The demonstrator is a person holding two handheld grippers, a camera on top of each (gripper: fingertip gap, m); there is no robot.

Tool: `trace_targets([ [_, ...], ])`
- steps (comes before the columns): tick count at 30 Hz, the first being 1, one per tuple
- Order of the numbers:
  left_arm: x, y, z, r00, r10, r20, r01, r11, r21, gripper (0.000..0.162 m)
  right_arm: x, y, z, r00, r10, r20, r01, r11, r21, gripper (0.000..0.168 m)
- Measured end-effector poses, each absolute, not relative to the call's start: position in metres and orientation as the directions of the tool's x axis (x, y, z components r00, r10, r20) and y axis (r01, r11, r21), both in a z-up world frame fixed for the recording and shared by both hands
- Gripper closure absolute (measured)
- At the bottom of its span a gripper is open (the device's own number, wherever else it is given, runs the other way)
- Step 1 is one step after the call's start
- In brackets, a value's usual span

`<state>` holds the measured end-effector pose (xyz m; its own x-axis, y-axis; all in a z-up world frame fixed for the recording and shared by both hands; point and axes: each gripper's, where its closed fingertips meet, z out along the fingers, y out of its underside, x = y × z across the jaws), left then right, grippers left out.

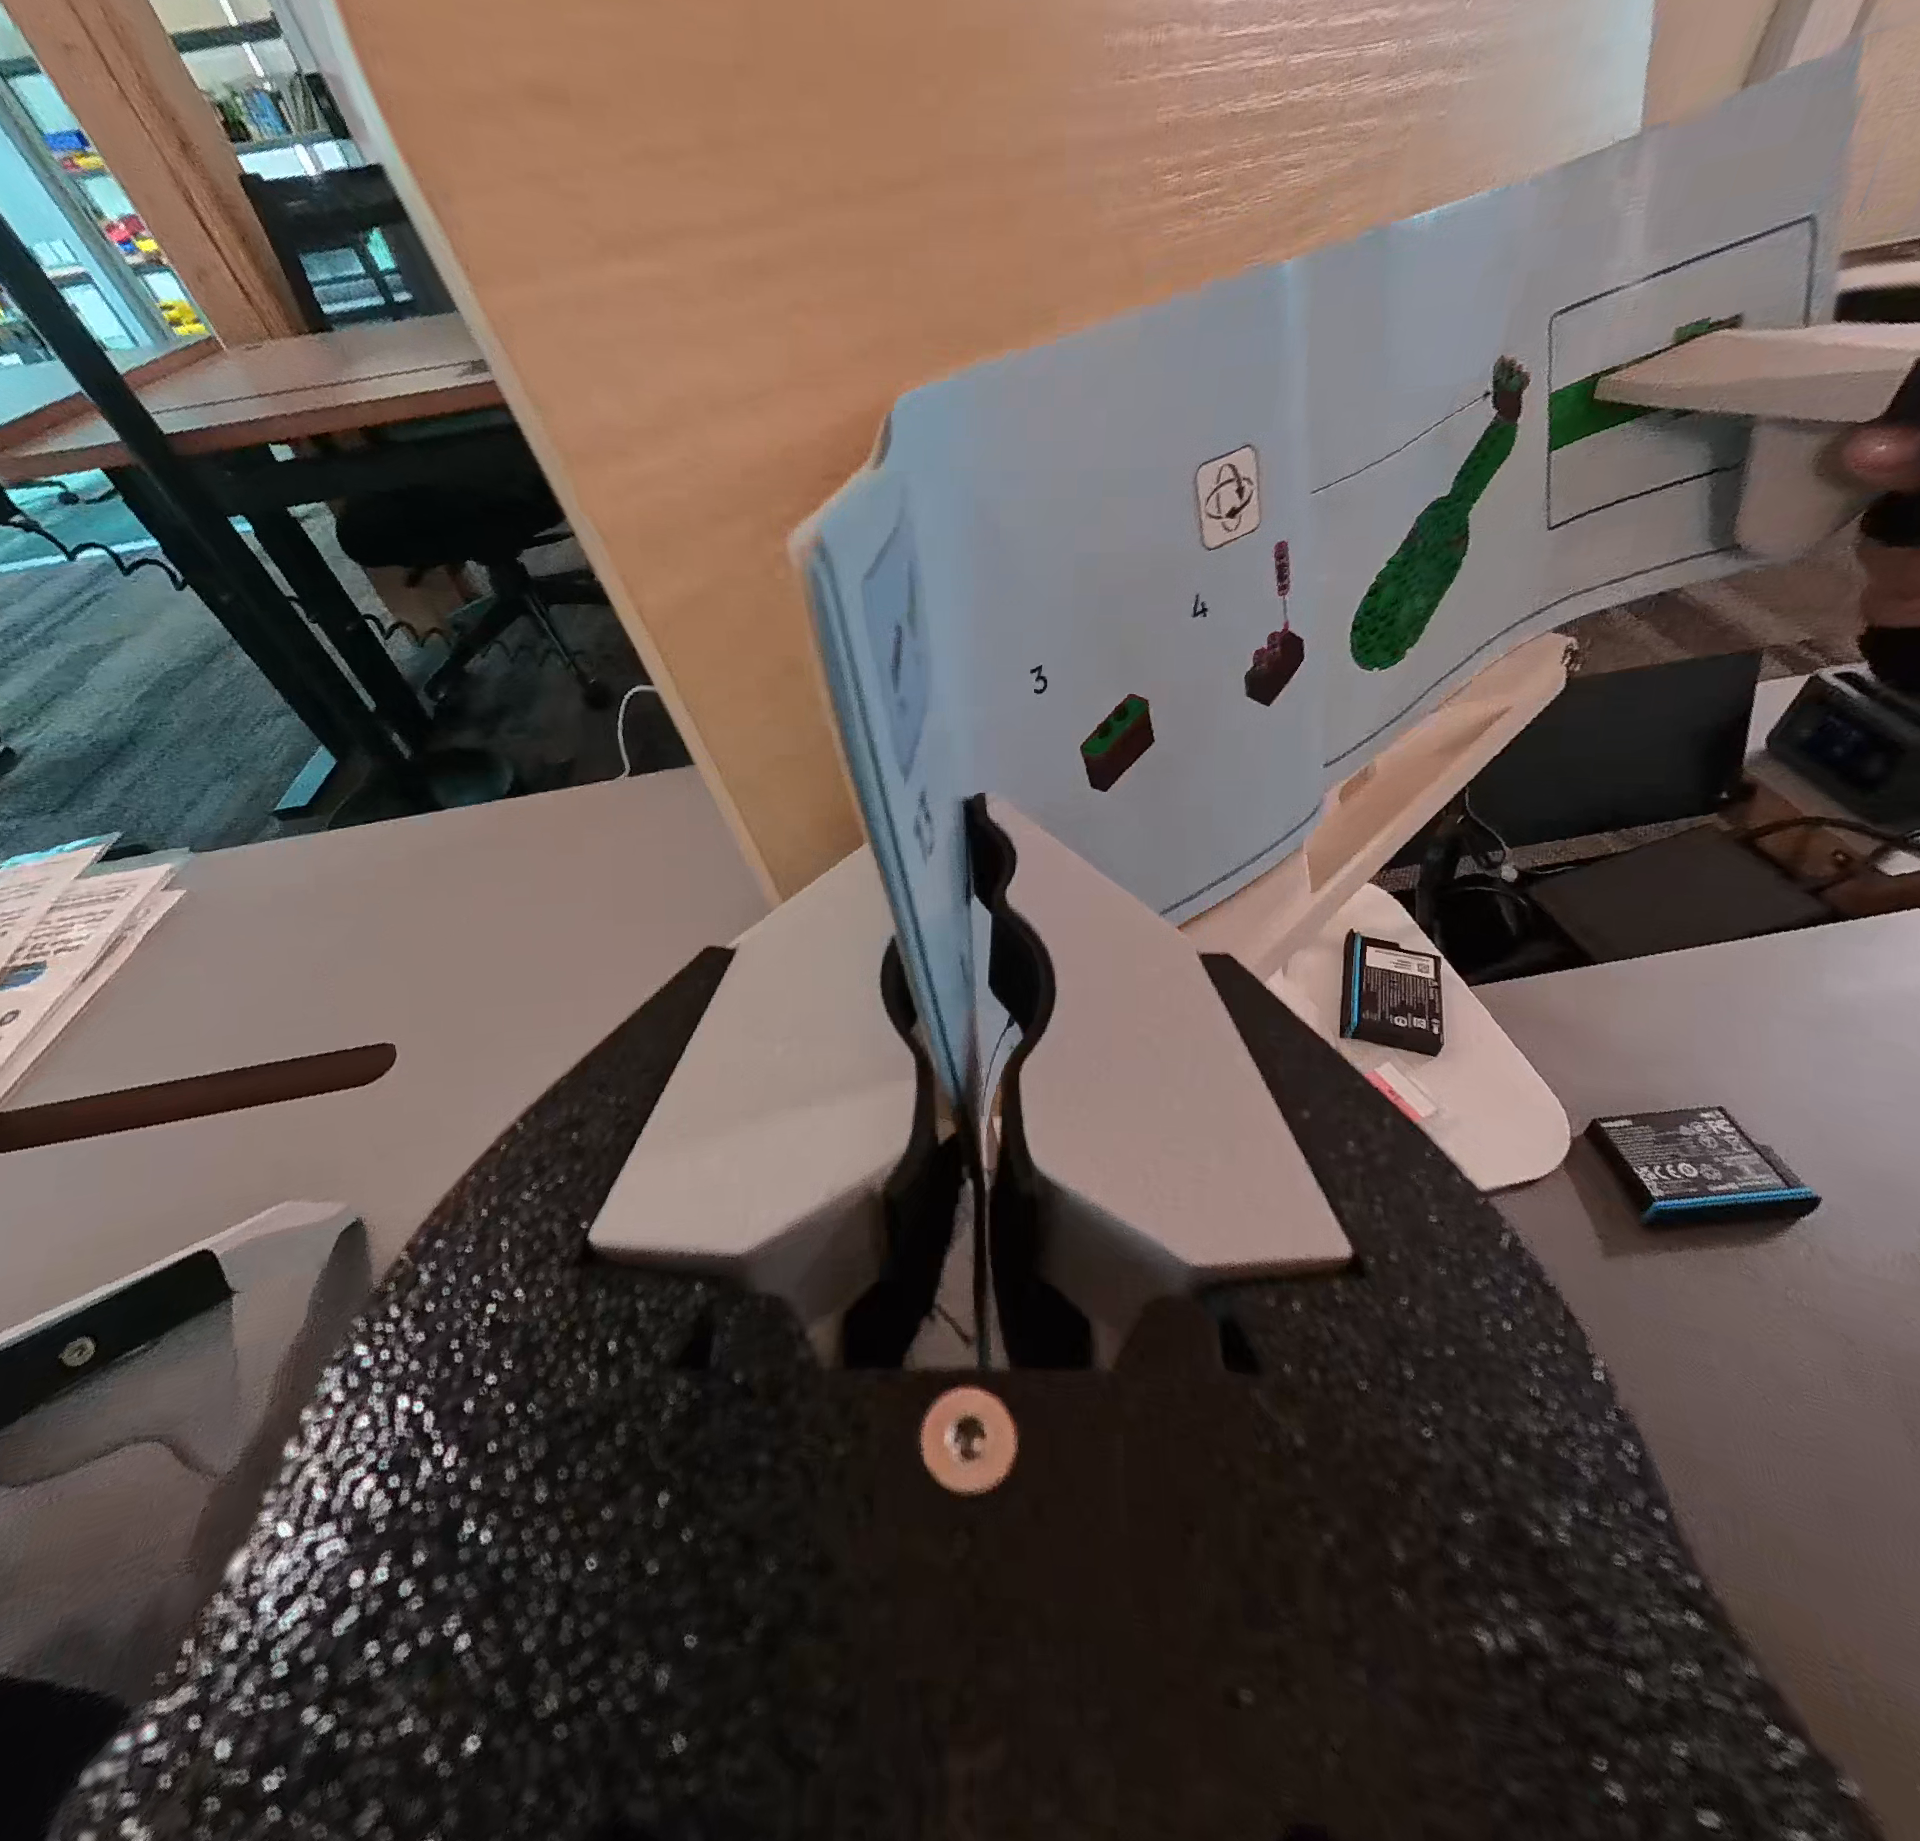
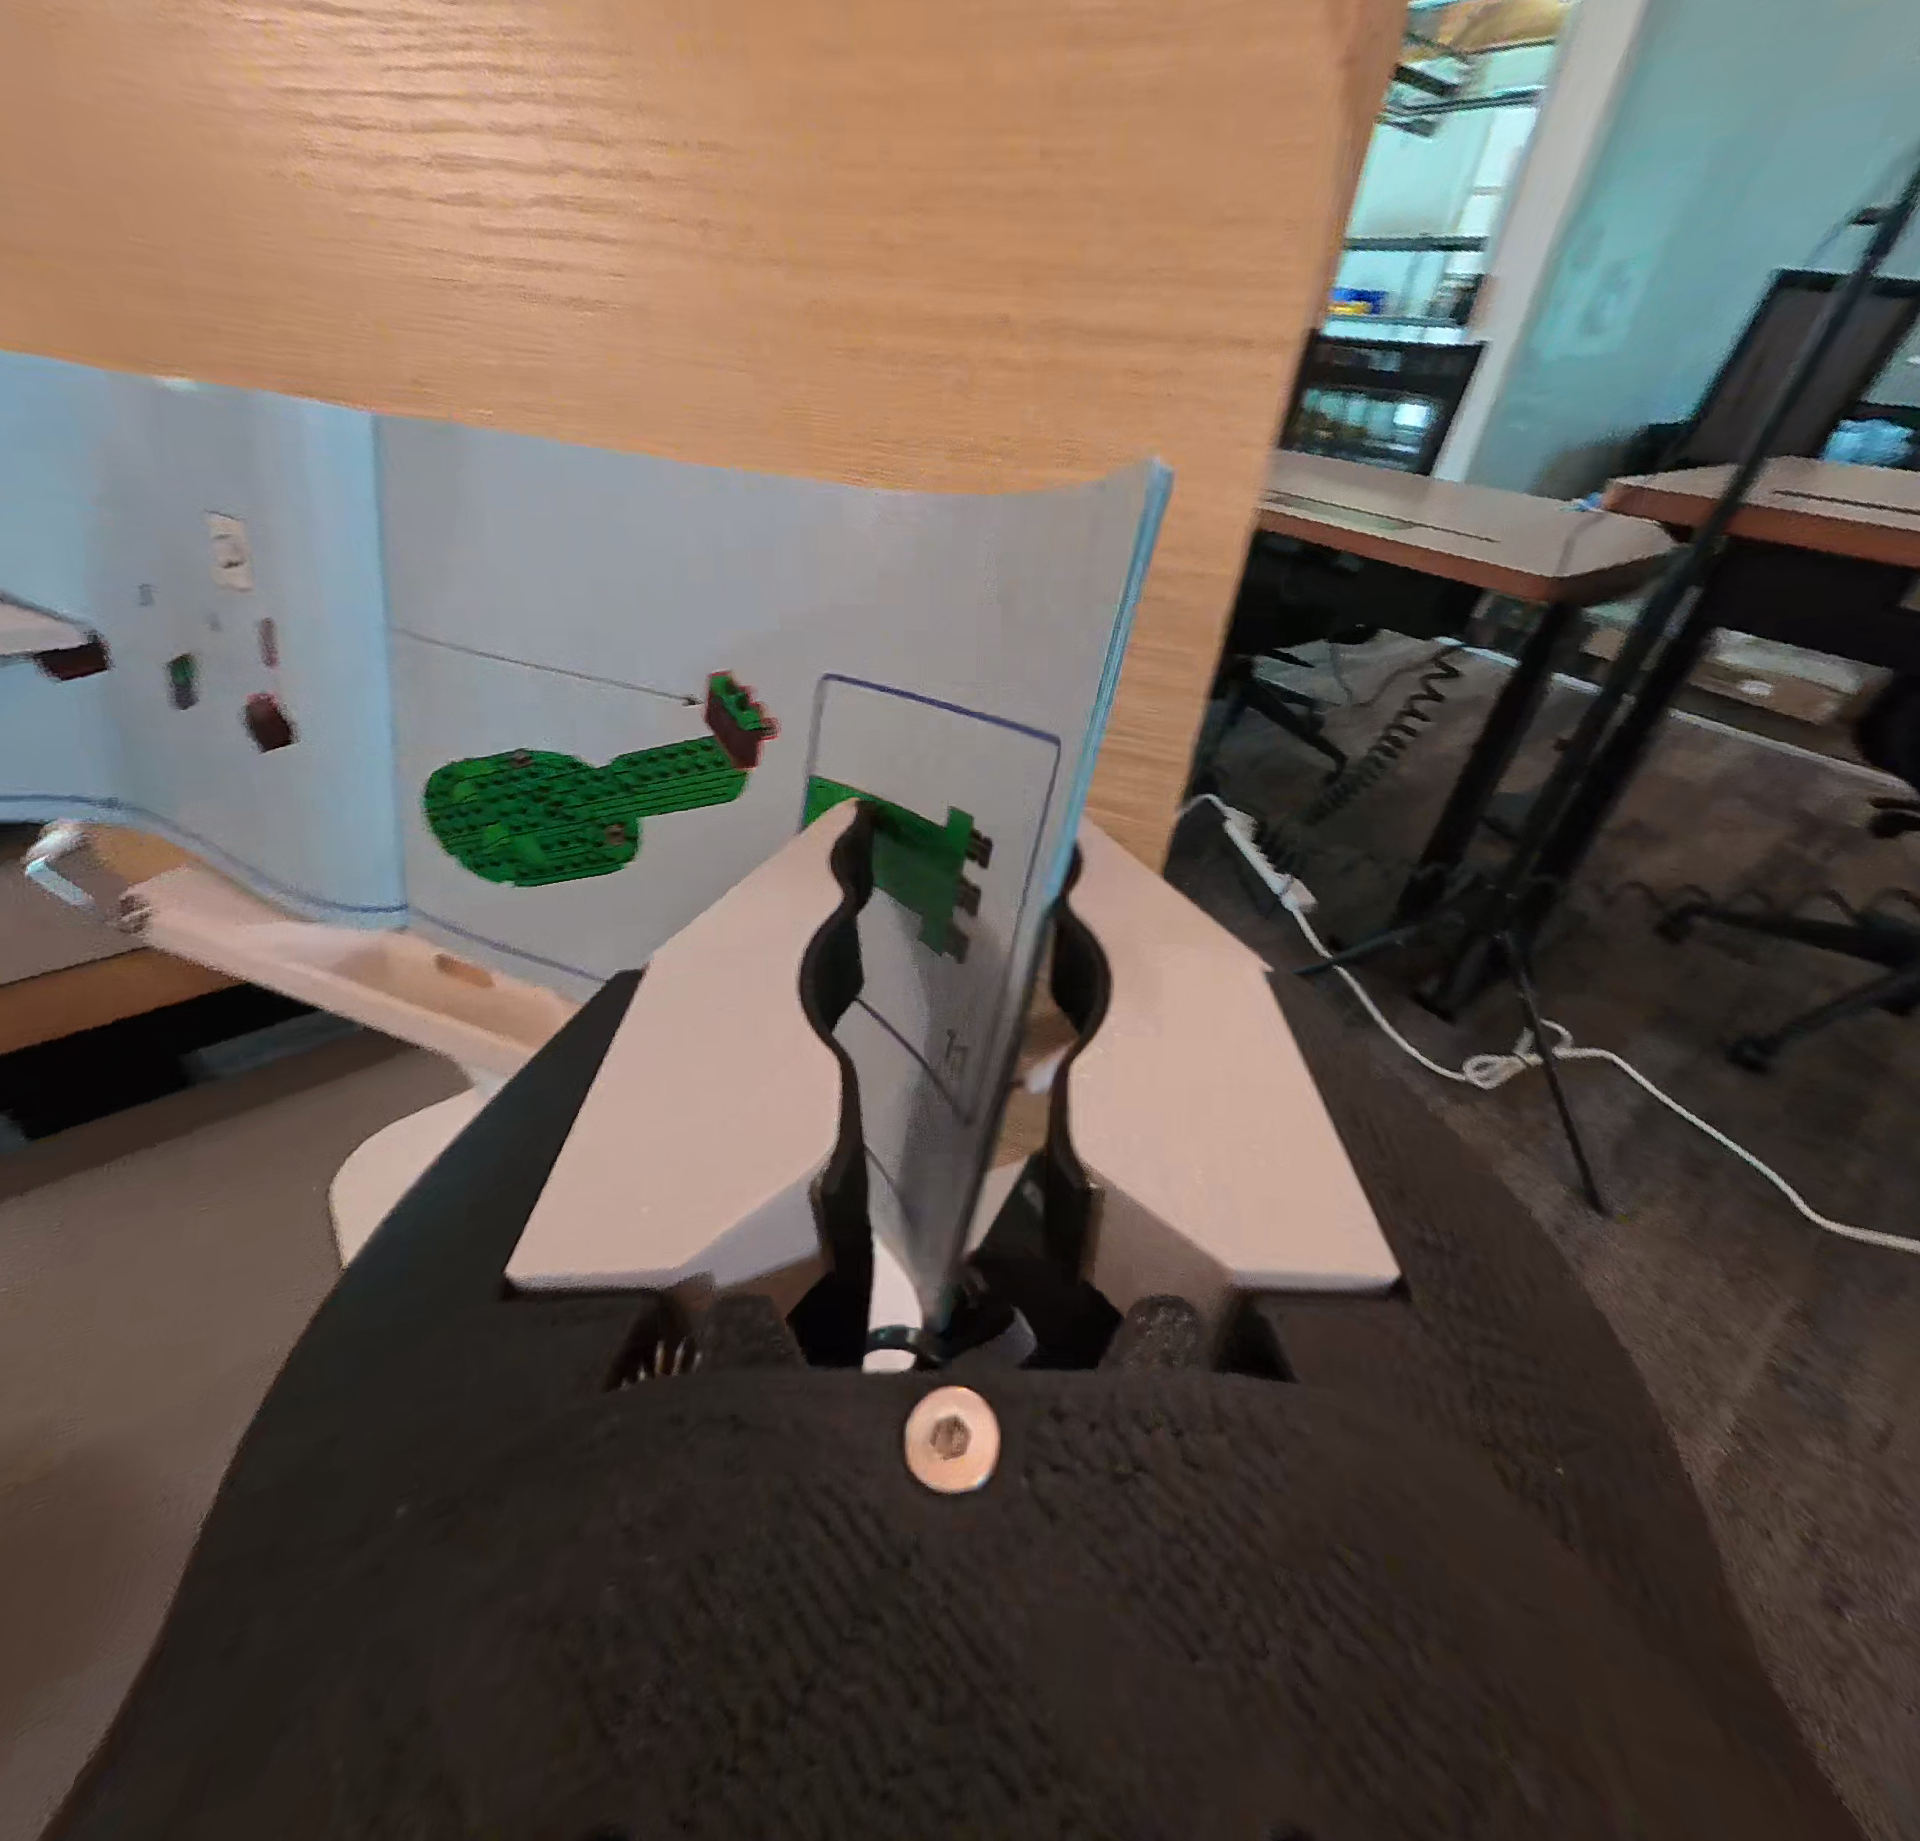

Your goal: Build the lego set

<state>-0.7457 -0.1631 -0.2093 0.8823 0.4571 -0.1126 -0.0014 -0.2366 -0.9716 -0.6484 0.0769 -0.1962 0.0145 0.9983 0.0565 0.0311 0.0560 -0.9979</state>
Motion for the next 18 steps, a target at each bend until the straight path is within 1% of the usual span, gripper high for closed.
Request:
trace_targets([
  [2,-0.746,-0.164,-0.210,0.880,0.468,-0.081,0.030,-0.225,-0.974,0.162,-0.640,0.097,-0.188,0.153,0.987,0.043,-0.006,0.044,-0.999,0.123],
  [3,-0.746,-0.164,-0.210,0.880,0.471,-0.061,0.048,-0.216,-0.975,0.162,-0.632,0.105,-0.179,0.224,0.974,0.029,-0.059,0.043,-0.997,0.116],
  [5,-0.745,-0.163,-0.211,0.880,0.474,-0.021,0.085,-0.200,-0.976,0.162,-0.610,0.117,-0.162,0.360,0.933,-0.001,-0.175,0.067,-0.982,0.112],
  [7,-0.745,-0.163,-0.212,0.878,0.478,0.003,0.106,-0.189,-0.976,0.162,-0.586,0.115,-0.147,0.476,0.880,0.012,-0.280,0.165,-0.946,0.112],
  [8,-0.745,-0.163,-0.212,0.877,0.481,0.006,0.109,-0.185,-0.977,0.162,-0.578,0.108,-0.144,0.503,0.863,0.034,-0.304,0.214,-0.928,0.117],
  [10,-0.746,-0.163,-0.211,0.870,0.493,0.007,0.108,-0.178,-0.978,0.162,-0.574,0.093,-0.153,0.518,0.853,0.071,-0.302,0.260,-0.917,0.125],
  [11,-0.746,-0.163,-0.211,0.865,0.501,0.002,0.101,-0.171,-0.980,0.162,-0.578,0.087,-0.164,0.494,0.867,0.065,-0.290,0.235,-0.928,0.125],
  [13,-0.746,-0.165,-0.210,0.856,0.517,-0.013,0.084,-0.164,-0.983,0.162,-0.584,0.082,-0.187,0.453,0.892,0.005,-0.273,0.143,-0.951,0.126],
  [16,-0.743,-0.168,-0.208,0.842,0.539,-0.024,0.066,-0.147,-0.987,0.152,-0.590,0.085,-0.215,0.423,0.901,-0.101,-0.250,0.008,-0.968,0.127],
  [18,-0.744,-0.172,-0.206,0.822,0.569,-0.036,0.047,-0.131,-0.990,0.145,-0.594,0.085,-0.230,0.409,0.902,-0.140,-0.228,-0.047,-0.972,0.127],
])
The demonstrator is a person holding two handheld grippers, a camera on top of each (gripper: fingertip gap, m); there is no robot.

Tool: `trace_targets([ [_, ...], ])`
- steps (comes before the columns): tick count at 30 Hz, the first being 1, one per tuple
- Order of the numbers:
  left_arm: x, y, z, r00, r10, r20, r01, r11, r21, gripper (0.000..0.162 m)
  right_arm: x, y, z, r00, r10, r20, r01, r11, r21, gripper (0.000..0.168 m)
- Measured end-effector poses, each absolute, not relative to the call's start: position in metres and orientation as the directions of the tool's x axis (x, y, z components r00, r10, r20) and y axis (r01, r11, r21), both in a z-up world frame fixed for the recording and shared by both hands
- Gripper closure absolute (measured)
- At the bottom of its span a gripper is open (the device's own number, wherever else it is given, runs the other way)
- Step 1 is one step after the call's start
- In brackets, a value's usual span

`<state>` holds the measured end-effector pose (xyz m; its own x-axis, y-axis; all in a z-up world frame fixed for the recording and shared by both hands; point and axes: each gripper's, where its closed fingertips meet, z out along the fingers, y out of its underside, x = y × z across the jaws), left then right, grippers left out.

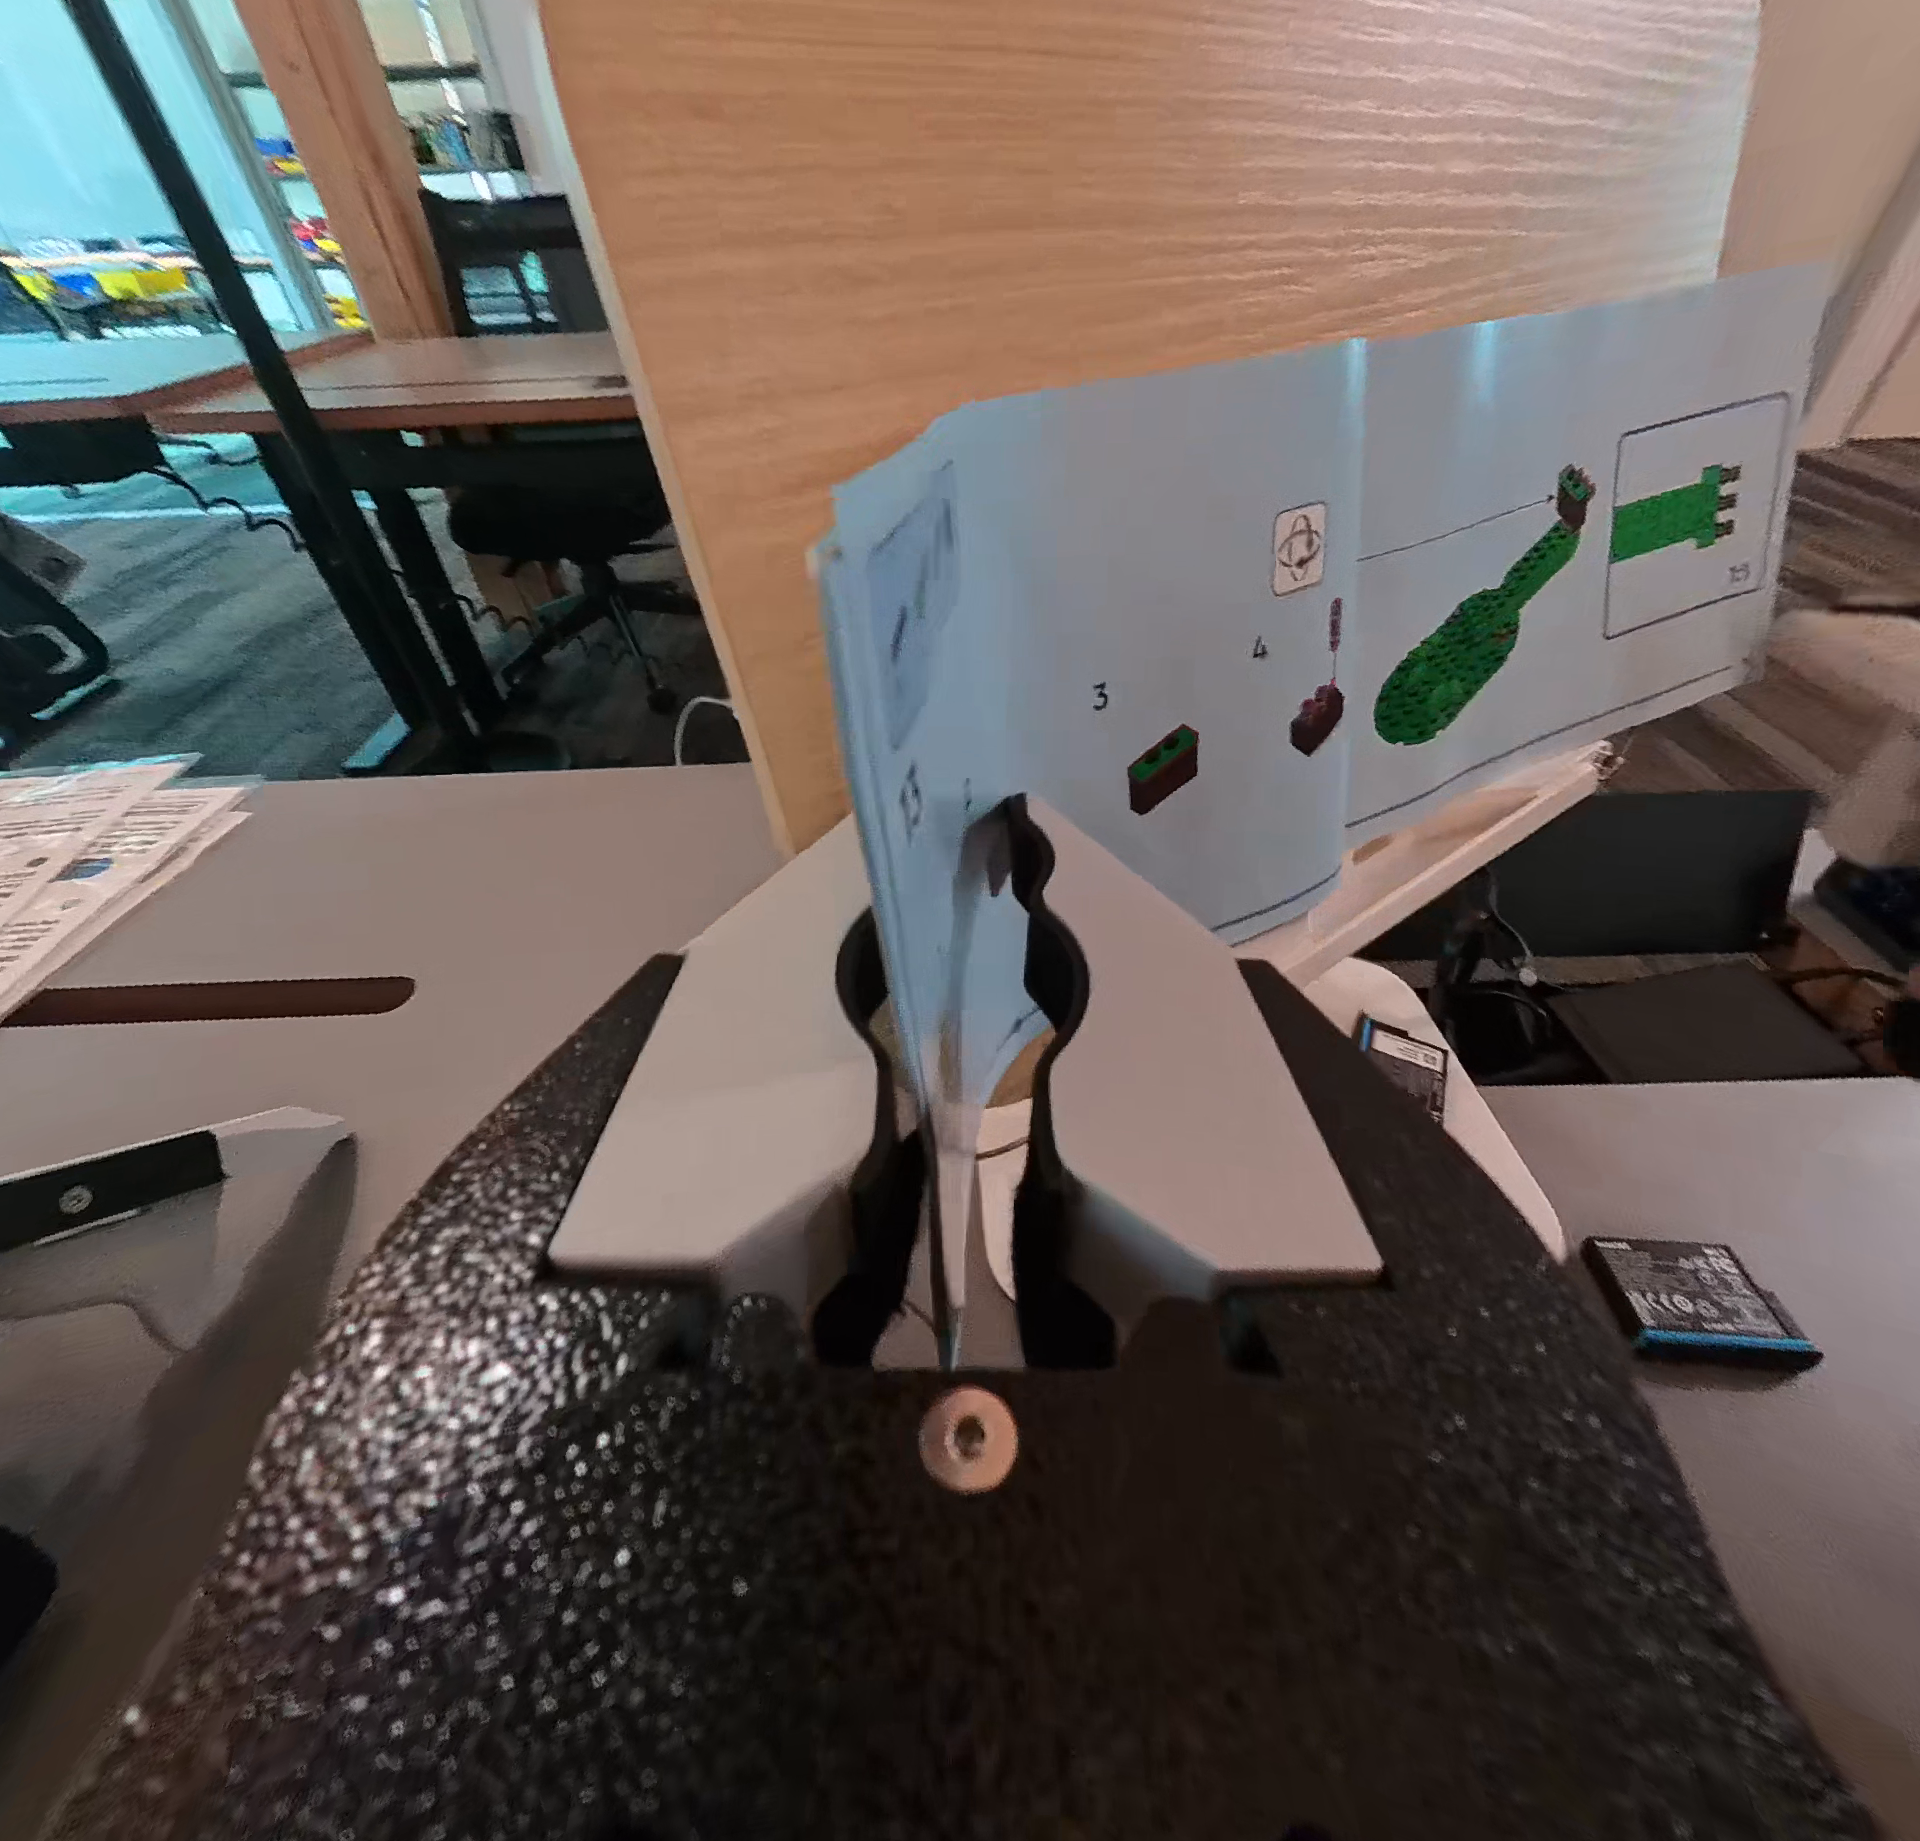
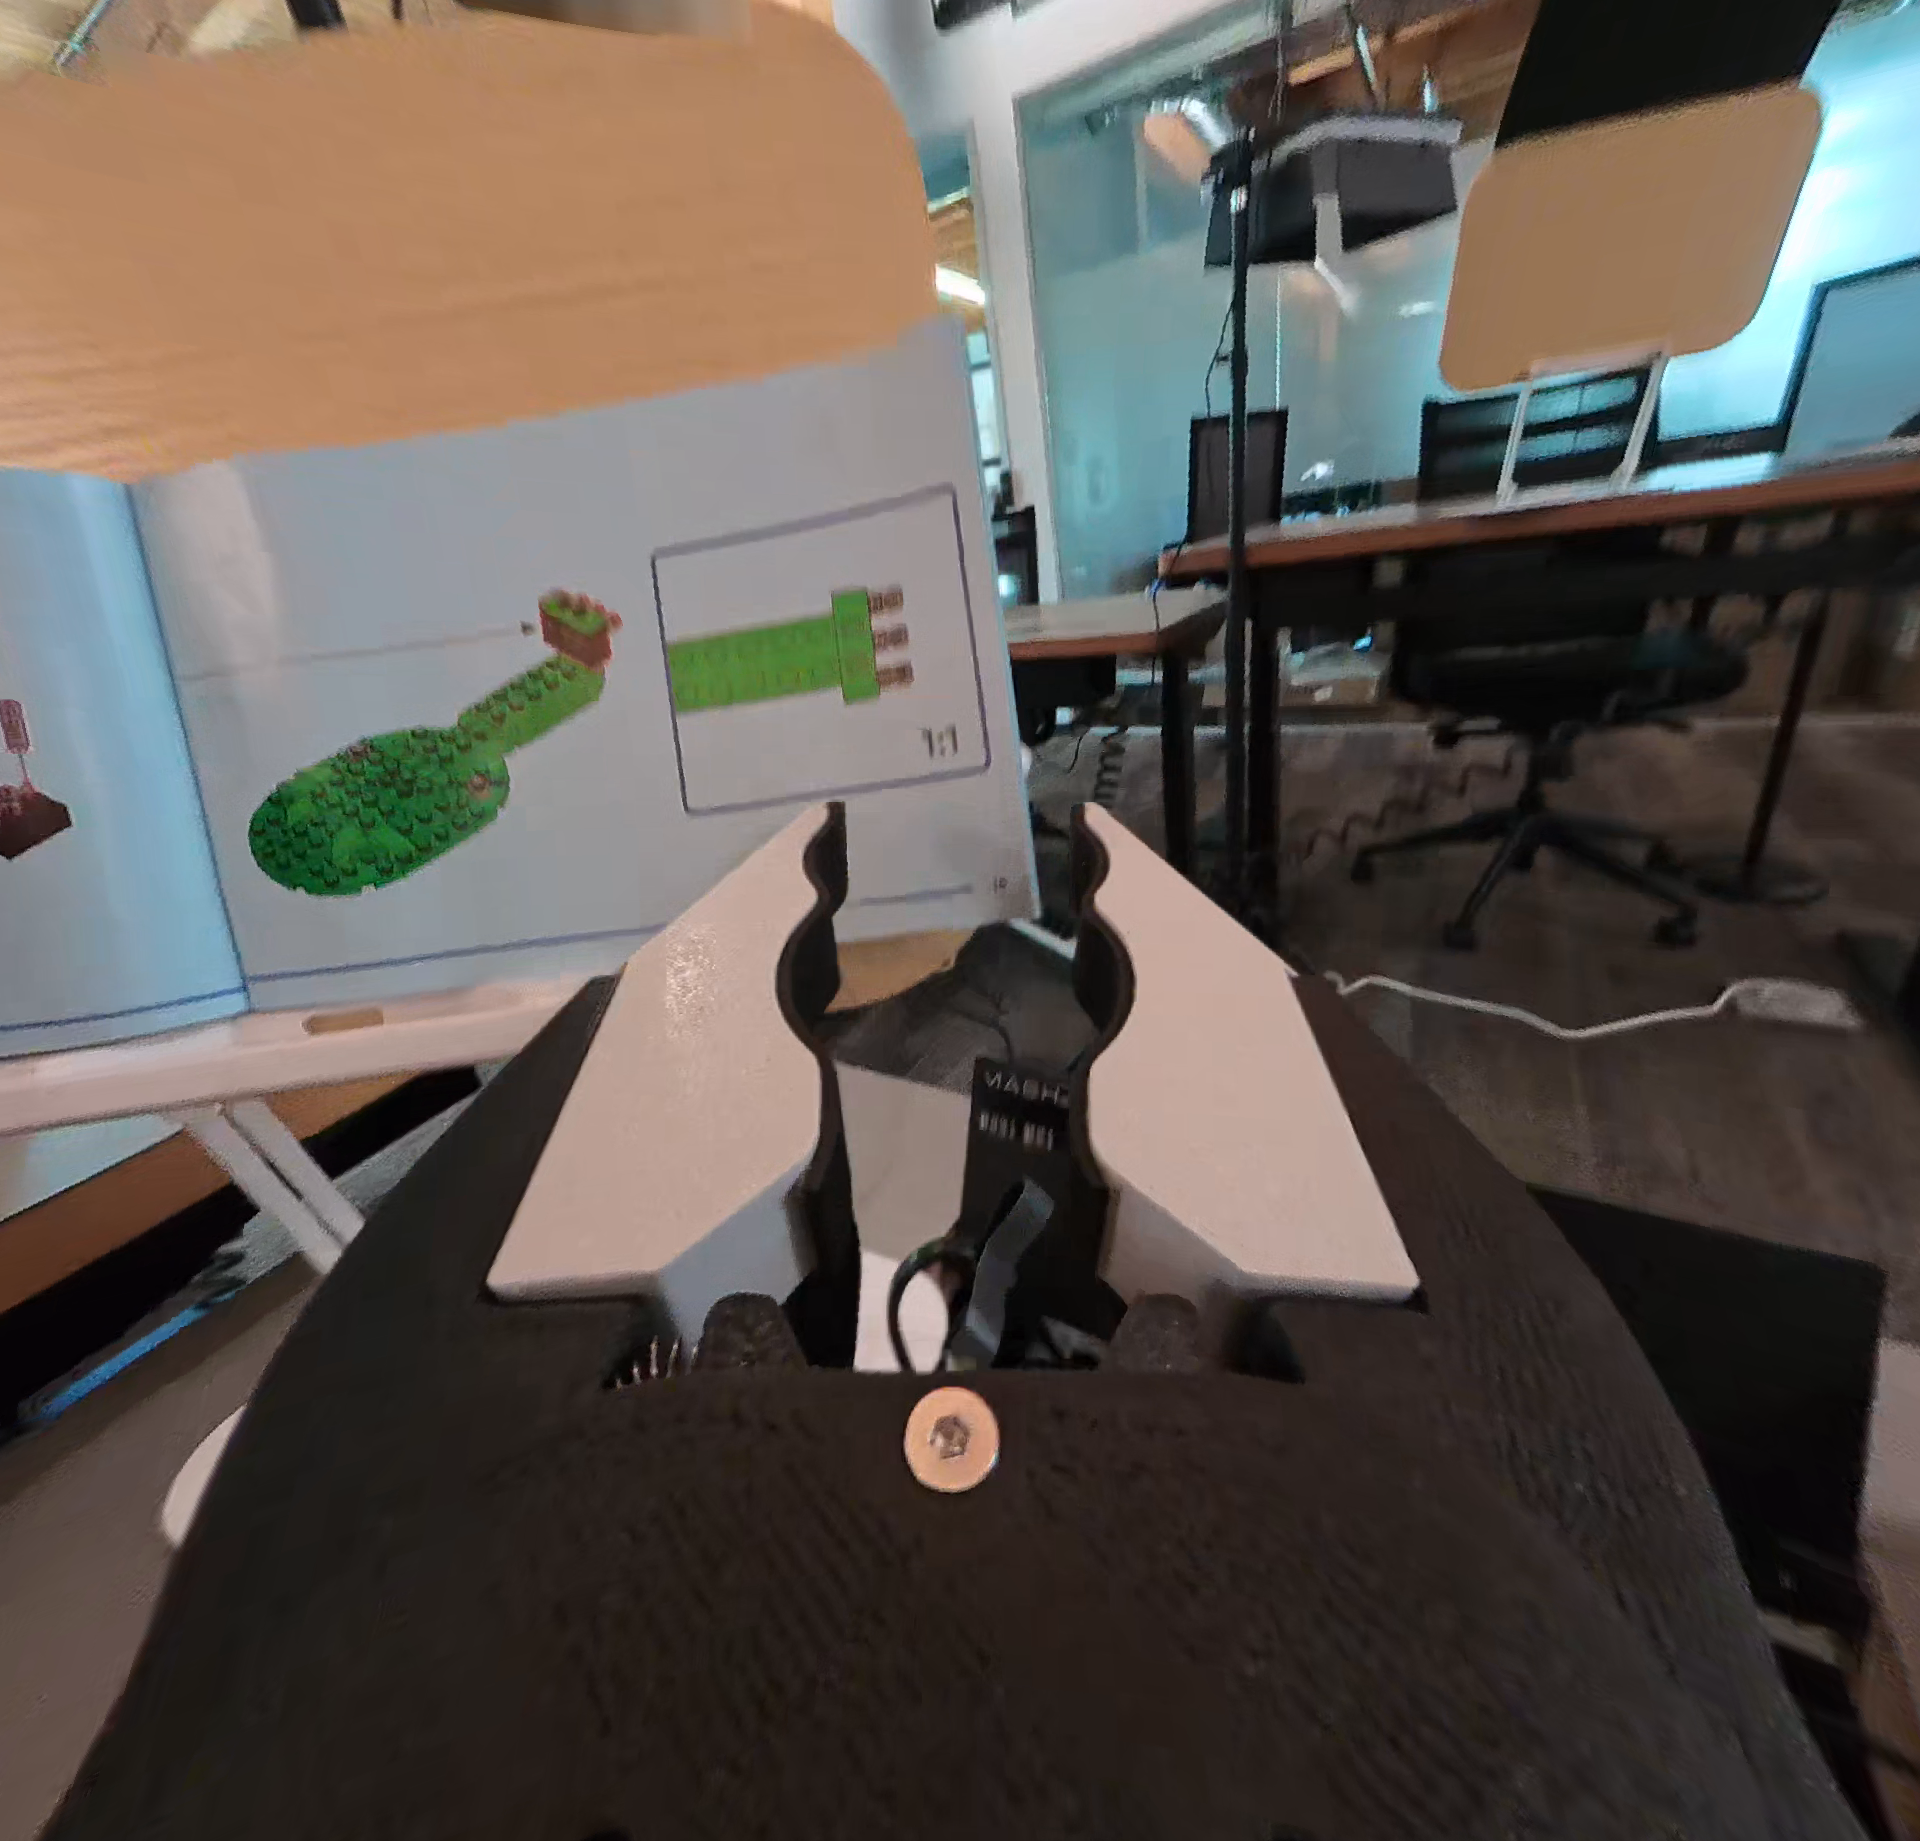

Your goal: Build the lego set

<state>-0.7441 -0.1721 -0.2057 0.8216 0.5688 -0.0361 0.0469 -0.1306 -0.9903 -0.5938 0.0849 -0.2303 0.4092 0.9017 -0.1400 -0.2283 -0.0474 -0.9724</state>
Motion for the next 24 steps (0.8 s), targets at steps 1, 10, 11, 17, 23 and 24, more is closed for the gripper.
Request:
trace_targets([
  [1,-0.745,-0.175,-0.204,0.807,0.588,-0.045,0.031,-0.117,-0.993,0.142,-0.596,0.083,-0.237,0.407,0.902,-0.145,-0.215,-0.060,-0.975,0.126],
  [10,-0.764,-0.205,-0.202,0.681,0.731,-0.049,0.002,-0.069,-0.998,0.096,-0.612,0.034,-0.235,0.380,0.918,0.116,-0.166,0.191,-0.967,0.150],
  [11,-0.766,-0.212,-0.202,0.659,0.751,-0.043,0.006,-0.062,-0.998,0.088,-0.616,0.029,-0.236,0.367,0.922,0.126,-0.160,0.196,-0.967,0.152],
  [17,-0.733,-0.230,-0.214,0.683,0.695,0.226,0.195,0.125,-0.973,0.061,-0.638,0.018,-0.243,0.323,0.938,0.124,-0.118,0.170,-0.978,0.158],
  [23,-0.696,-0.226,-0.203,0.623,0.778,-0.083,-0.129,-0.003,-0.992,0.113,-0.642,-0.032,-0.229,0.180,0.961,0.210,-0.207,0.246,-0.947,0.158],
  [24,-0.699,-0.231,-0.208,0.624,0.780,-0.038,-0.104,0.035,-0.994,0.116,-0.642,-0.057,-0.226,0.123,0.935,0.333,-0.231,0.354,-0.906,0.158],
])
